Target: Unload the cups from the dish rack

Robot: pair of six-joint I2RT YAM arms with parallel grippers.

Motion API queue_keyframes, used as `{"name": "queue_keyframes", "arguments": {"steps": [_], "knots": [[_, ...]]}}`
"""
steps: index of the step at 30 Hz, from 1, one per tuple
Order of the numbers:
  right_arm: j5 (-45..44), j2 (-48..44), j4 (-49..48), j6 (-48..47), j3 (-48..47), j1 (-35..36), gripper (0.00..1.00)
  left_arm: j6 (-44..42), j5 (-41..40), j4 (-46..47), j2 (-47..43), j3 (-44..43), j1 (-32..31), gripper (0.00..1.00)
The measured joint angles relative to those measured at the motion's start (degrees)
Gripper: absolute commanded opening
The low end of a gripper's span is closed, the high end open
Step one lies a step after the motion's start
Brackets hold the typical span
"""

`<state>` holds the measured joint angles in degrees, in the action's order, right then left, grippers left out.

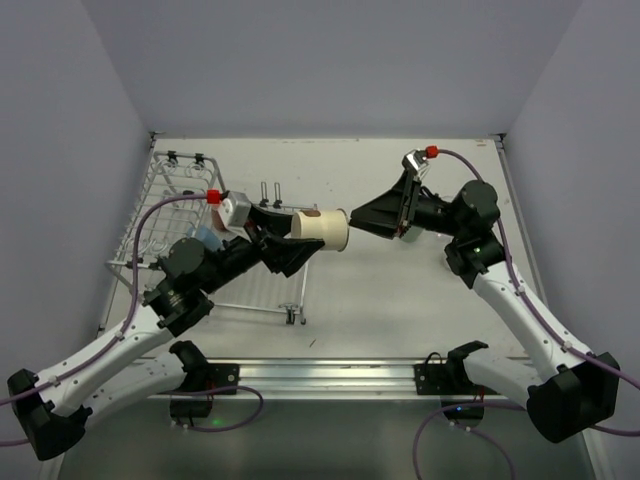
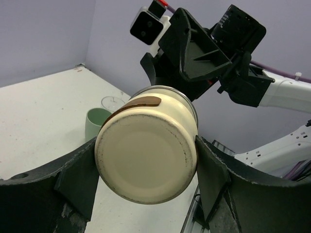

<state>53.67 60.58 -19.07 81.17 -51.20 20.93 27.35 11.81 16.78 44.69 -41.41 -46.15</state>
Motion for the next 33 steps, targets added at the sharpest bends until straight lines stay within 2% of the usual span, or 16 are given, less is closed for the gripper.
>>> {"name": "queue_keyframes", "arguments": {"steps": [8, 11, 12, 14, 15, 16, 17, 18, 22, 25, 28, 33], "knots": [[1.09, 3.10, -8.22, 5.38, -0.85, 1.99, 0.50, 0.76, 1.81, 3.87, 2.82, 0.07, 0.00, 0.00], [1.51, 5.99, -11.67, 7.69, -1.60, 4.22, 0.36, 1.16, 2.58, 5.25, 4.52, 0.07, -0.02, 0.00], [1.57, 6.43, -12.07, 8.13, -1.60, 4.66, 0.24, 1.16, 2.60, 5.57, 4.92, 0.07, 0.00, 0.00], [1.75, 6.80, -12.37, 8.83, -1.60, 5.20, 0.07, 1.07, 2.60, 5.99, 5.20, 0.07, 0.00, 0.00], [1.79, 6.80, -12.76, 9.42, -1.73, 5.38, 0.00, 0.61, 2.82, 5.62, 5.38, 0.07, -0.02, 0.20], [1.88, 6.73, -12.57, 10.05, -2.03, 5.44, 0.00, 0.44, 3.02, 5.42, 5.55, 0.07, 0.00, 0.40], [2.03, 6.73, -12.46, 9.77, -2.23, 5.51, 0.00, 0.44, 3.26, 5.27, 5.84, 0.04, -0.04, 0.64], [2.08, 6.69, -11.89, 9.25, -2.27, 5.44, 0.00, 0.37, 3.32, 4.92, 6.01, -0.13, -0.04, 1.00], [1.18, 6.23, -5.66, 3.74, -2.99, 4.68, 0.00, 0.35, 2.62, 1.86, 5.11, -0.48, -0.07, 1.00], [-0.66, 4.63, 4.33, -4.02, -4.96, 3.02, 0.00, 0.22, -1.33, -1.90, 1.88, -0.48, -0.07, 1.00], [-4.72, 2.01, 15.76, -13.57, -6.95, -0.07, 0.00, 0.02, -8.94, -8.11, -1.57, -1.95, -0.13, 1.00], [-17.44, -1.46, 37.70, -30.82, -10.73, -4.35, 0.00, 1.03, -25.97, -23.63, 0.61, -11.21, -0.11, 1.00]]}}
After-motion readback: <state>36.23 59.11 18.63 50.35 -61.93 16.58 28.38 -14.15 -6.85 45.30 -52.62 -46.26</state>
